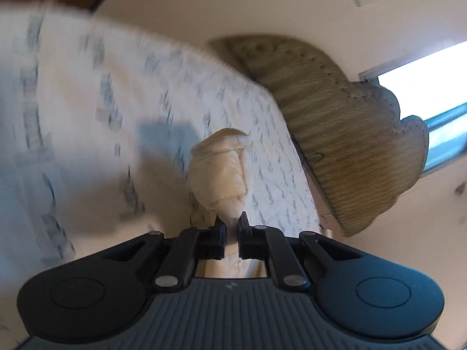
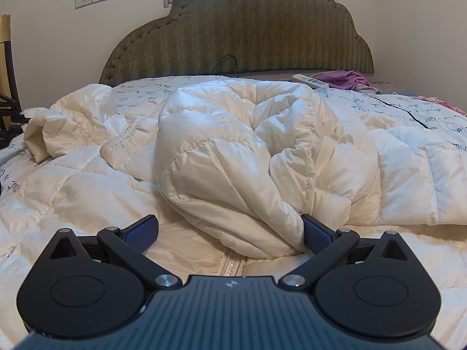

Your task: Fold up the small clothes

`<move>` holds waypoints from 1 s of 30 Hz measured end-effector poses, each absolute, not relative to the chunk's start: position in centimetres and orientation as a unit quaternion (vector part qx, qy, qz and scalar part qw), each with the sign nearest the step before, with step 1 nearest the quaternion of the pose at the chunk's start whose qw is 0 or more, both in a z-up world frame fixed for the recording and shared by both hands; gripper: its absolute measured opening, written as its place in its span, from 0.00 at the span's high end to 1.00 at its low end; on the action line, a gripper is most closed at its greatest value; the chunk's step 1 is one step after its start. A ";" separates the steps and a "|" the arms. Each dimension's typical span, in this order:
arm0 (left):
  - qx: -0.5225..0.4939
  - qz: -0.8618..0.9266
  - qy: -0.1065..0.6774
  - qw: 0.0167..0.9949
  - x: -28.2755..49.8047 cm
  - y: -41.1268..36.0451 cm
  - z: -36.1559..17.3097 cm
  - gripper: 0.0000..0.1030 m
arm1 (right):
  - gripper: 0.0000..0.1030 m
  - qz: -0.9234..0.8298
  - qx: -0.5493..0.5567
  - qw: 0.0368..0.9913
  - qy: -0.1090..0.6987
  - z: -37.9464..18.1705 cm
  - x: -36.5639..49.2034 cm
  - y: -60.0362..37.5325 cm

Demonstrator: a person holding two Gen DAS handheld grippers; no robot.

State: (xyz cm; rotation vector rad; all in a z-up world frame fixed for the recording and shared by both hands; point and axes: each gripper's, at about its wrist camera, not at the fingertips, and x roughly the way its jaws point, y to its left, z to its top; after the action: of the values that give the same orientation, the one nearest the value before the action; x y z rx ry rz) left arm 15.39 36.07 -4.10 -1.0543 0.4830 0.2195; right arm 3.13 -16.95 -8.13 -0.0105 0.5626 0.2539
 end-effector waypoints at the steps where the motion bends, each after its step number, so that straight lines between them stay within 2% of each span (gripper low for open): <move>1: -0.471 0.119 0.217 0.847 14.8 36.1 -3.1 0.93 | 0.00 0.125 -0.005 0.953 0.277 -8.1 3.1 -16.9; 7: -0.332 0.251 0.138 0.899 12.7 37.0 2.9 0.93 | 0.00 0.126 0.000 0.953 0.277 -8.1 3.2 -17.1; 12: -0.254 0.265 0.130 0.921 13.4 35.5 5.6 0.93 | 0.00 0.127 0.004 0.952 0.278 -8.1 3.2 -17.1; 23: -0.135 0.096 0.104 0.981 14.5 20.3 9.5 0.93 | 0.00 0.129 0.019 0.955 0.268 -7.8 2.8 -17.7; 30: -0.116 -0.020 0.119 0.986 15.6 10.7 9.9 0.93 | 0.00 0.126 0.087 0.963 0.221 -4.7 0.3 -20.3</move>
State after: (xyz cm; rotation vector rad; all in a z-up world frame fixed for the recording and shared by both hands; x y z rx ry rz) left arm 15.58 10.72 9.93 -0.2341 0.2398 -0.0410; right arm 0.32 -20.27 -4.70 0.1756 0.4469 0.2550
